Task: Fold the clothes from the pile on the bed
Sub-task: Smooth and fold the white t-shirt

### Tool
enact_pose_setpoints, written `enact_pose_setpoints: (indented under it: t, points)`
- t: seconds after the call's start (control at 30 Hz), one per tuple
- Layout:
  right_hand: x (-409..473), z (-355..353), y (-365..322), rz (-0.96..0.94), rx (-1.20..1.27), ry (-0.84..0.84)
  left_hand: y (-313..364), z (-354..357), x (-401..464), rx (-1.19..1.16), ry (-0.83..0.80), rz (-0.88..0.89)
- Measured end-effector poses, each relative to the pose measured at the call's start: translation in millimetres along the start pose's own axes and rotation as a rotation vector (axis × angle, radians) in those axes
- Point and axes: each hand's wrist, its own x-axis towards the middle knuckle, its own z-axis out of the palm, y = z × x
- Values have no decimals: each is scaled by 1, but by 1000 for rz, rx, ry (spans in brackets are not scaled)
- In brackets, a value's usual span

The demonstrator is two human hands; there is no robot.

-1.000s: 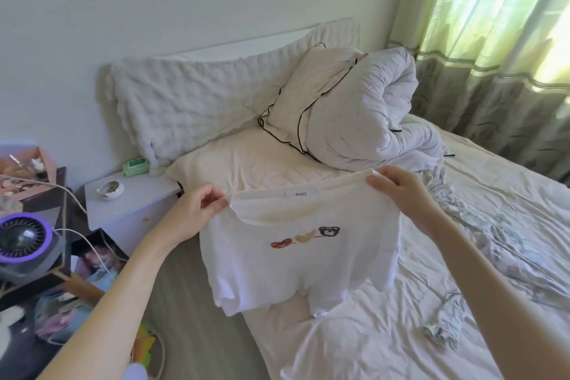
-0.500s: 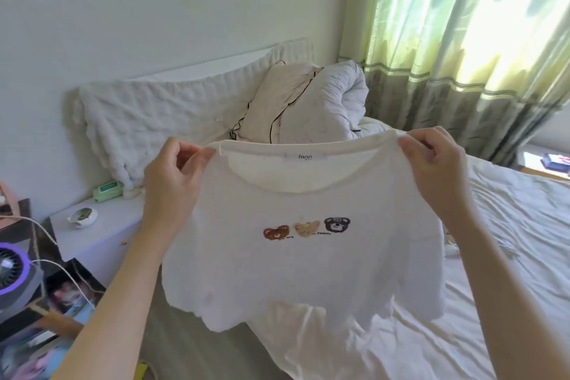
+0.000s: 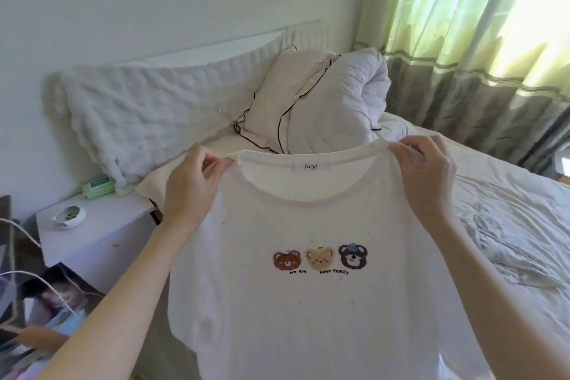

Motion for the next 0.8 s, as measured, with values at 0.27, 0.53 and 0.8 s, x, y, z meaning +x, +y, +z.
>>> enact_pose_setpoints:
  t: [0.27, 0.53, 0.8]
  points:
    - [46, 199, 164, 160, -93, -253, -167, 167, 70, 301, -227, 8]
    - [30, 366, 320, 385, -146, -436, -326, 325, 84, 532, -422, -29]
    - [2, 452, 409, 414, -432, -595, -425, 405, 67, 292, -515, -276]
